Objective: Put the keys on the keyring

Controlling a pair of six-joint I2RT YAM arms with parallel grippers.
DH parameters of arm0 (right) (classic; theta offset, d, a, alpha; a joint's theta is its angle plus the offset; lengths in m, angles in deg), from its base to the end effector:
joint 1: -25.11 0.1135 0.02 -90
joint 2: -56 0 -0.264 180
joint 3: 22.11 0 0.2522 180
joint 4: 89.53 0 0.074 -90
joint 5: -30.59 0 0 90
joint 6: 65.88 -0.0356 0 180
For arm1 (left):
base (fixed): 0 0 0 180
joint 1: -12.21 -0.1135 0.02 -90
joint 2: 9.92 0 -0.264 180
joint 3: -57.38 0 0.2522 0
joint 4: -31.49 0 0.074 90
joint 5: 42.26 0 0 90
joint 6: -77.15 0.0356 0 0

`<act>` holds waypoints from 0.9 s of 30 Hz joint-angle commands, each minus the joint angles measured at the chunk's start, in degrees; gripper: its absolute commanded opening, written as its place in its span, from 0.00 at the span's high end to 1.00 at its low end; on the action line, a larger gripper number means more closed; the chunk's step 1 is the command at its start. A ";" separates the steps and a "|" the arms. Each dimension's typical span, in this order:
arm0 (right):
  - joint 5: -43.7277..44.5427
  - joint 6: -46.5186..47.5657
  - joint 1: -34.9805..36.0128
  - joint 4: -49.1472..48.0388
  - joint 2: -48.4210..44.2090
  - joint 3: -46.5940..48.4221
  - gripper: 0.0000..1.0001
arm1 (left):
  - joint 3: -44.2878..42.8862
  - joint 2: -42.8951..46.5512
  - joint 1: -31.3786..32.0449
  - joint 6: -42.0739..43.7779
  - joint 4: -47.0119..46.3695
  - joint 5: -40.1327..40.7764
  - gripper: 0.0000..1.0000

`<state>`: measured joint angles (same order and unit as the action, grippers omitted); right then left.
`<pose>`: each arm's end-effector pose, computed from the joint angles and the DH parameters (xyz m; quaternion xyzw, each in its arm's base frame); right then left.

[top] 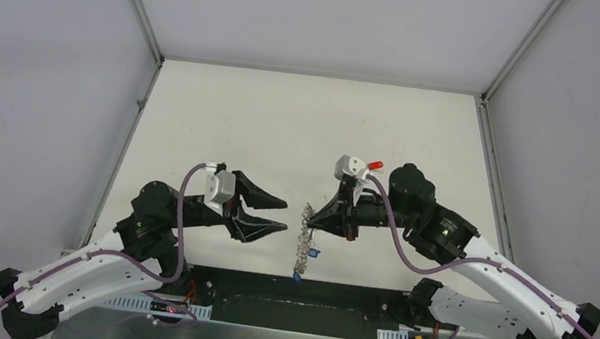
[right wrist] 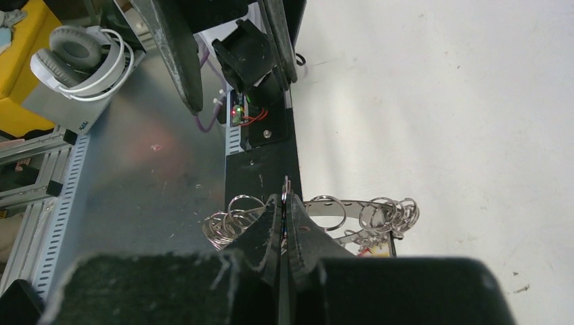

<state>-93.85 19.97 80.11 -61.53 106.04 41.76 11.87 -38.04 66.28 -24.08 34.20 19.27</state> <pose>0.0957 0.1717 0.3508 -0.4878 0.6025 0.4928 0.3952 0.0624 -0.1150 0.3400 0.3975 0.4802 -0.5405 0.5650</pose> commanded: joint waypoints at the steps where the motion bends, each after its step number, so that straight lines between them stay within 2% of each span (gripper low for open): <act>1: 1.12 3.82 -0.14 10.34 1.74 7.84 1.00 | -3.49 -0.26 0.37 4.11 10.15 1.15 0.52; 8: 0.55 8.57 -0.14 24.05 8.92 16.50 1.00 | -6.08 -5.27 0.36 5.55 14.95 -1.29 0.50; 14: 2.27 10.61 -0.16 29.94 11.66 20.06 1.00 | -7.86 -10.79 0.43 5.31 14.51 -3.98 0.50; 19: 1.59 10.49 -0.11 31.23 12.40 20.87 1.00 | -5.69 -13.35 1.08 3.32 7.32 -4.10 0.51; 27: -0.92 9.08 -0.13 27.44 11.39 19.08 1.00 | -3.33 -16.14 1.99 2.14 0.92 -3.97 0.63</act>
<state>-92.12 29.59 80.09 -29.86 118.76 59.27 7.96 -53.14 67.41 -20.97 41.35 16.12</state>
